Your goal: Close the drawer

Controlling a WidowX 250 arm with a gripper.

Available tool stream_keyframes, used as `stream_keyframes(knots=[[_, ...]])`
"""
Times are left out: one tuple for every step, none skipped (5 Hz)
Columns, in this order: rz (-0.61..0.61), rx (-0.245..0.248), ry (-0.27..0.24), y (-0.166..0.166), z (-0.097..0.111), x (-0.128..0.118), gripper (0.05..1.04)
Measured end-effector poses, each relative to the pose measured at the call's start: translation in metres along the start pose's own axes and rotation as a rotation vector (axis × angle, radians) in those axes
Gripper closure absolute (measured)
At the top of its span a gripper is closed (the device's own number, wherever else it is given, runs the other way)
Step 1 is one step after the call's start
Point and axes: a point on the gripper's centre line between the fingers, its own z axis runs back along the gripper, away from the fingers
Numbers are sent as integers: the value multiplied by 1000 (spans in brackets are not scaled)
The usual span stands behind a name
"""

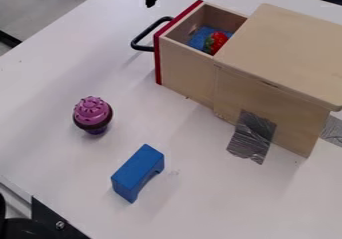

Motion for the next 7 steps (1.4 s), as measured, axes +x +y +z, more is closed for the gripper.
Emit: stream_keyframes(knots=[[34,-4,-8,3,-10,9,83],[54,-7,-34,5,-11,14,83],[71,-7,-46,8,-16,18,84],[73,-9,-24,8,-28,20,83],[74,-20,12,5,-46,23,83],[80,-24,18,3,-51,33,83],[80,-28,40,1,-58,38,84]])
